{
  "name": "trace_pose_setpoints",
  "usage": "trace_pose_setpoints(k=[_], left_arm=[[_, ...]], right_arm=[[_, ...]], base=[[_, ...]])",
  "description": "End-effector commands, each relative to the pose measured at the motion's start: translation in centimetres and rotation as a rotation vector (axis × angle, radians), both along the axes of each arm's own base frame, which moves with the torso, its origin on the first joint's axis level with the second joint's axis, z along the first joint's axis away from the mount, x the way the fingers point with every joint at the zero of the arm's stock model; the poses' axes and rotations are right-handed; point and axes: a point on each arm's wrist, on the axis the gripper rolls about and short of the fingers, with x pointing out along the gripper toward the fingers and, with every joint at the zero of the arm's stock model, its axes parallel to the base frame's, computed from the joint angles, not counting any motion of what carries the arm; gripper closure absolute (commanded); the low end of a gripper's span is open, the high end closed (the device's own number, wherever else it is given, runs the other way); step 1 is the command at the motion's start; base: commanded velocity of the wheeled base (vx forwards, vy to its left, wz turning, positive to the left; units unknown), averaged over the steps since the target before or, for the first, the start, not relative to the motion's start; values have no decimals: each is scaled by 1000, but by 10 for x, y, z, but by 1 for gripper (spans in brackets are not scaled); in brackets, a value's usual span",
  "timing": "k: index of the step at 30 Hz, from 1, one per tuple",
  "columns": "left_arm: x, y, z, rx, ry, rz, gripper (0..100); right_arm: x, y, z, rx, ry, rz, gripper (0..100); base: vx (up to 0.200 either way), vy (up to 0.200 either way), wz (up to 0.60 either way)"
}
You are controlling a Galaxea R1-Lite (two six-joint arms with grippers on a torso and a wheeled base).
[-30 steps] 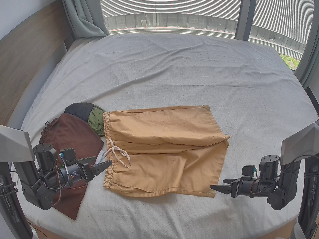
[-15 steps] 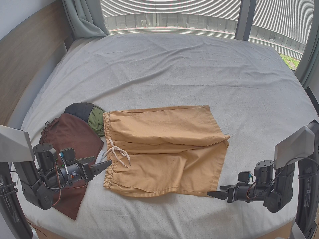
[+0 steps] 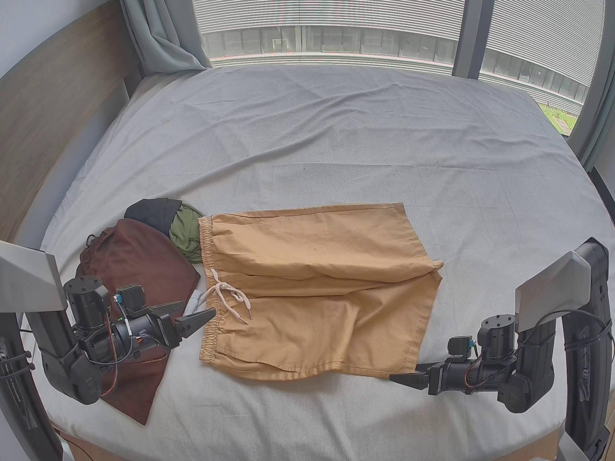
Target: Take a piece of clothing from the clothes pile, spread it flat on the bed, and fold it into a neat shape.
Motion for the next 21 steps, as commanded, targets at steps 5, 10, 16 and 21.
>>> trace_pose_setpoints(k=[5,10,16,21], left_arm=[[0,0,0,0,1,0,0],[0,0,0,0,1,0,0],[0,0,0,0,1,0,0],[0,0,-1,0,4,-1,0]], right_arm=[[3,9,1,37,25,-5,0],[5,8,1,41,19,-13,100],[6,7,1,39,20,-20,100],[5,7,1,37,21,-23,100]], base=[[0,0,0],[0,0,0],[0,0,0],[0,0,0]])
